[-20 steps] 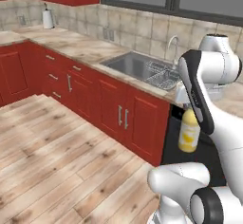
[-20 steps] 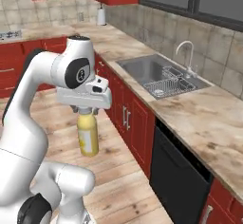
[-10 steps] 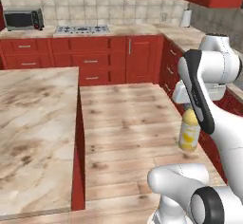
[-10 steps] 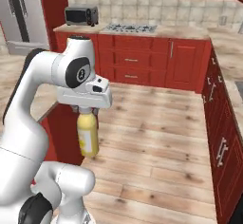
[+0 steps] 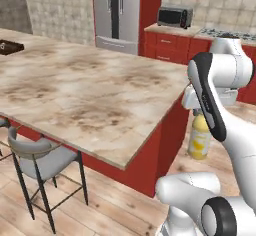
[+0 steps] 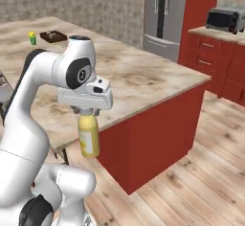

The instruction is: Place the drinks on the dining counter in a tight cluster.

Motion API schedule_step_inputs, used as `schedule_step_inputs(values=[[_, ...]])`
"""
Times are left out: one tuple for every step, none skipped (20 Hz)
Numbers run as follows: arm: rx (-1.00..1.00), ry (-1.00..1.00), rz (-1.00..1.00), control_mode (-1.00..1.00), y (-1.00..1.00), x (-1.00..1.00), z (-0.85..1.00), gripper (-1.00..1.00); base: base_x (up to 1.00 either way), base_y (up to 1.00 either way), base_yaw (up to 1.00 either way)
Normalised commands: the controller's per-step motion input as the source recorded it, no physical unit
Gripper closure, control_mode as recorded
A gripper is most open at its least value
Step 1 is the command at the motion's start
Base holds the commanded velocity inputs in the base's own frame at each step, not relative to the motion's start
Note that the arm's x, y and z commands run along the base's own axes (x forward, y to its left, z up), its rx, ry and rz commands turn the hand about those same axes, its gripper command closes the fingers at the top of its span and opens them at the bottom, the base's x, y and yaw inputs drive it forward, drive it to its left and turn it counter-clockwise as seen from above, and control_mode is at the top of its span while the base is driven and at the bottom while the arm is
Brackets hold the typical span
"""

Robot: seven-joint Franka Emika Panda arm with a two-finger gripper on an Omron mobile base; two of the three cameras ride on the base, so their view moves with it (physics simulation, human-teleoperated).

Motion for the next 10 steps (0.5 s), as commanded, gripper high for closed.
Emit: schedule_step_inputs(values=[[0.00,0.00,0.00,1.00,0.00,0.00,0.00,1.00,-0.14,0.00,1.00],[0.00,0.00,0.00,1.00,0.00,0.00,0.00,1.00,0.00,0.00,0.93],[0.00,0.00,0.00,1.00,0.00,0.00,0.00,1.00,0.02,-0.30,0.73],[0.00,0.00,0.00,1.00,0.00,0.00,0.00,1.00,0.51,-0.30,0.50],[0.00,0.00,0.00,1.00,0.00,0.00,0.00,1.00,0.52,-0.37,0.37],[0.00,0.00,0.00,1.00,0.00,0.00,0.00,1.00,0.66,-0.39,0.30],[0.00,0.00,0.00,1.00,0.00,0.00,0.00,1.00,0.77,-0.45,0.31],[0.00,0.00,0.00,1.00,0.00,0.00,0.00,1.00,0.64,-0.59,0.29],[0.00,0.00,0.00,1.00,0.00,0.00,0.00,1.00,0.46,-0.82,0.23],[0.00,0.00,0.00,1.00,0.00,0.00,0.00,1.00,0.32,-0.86,0.19]])
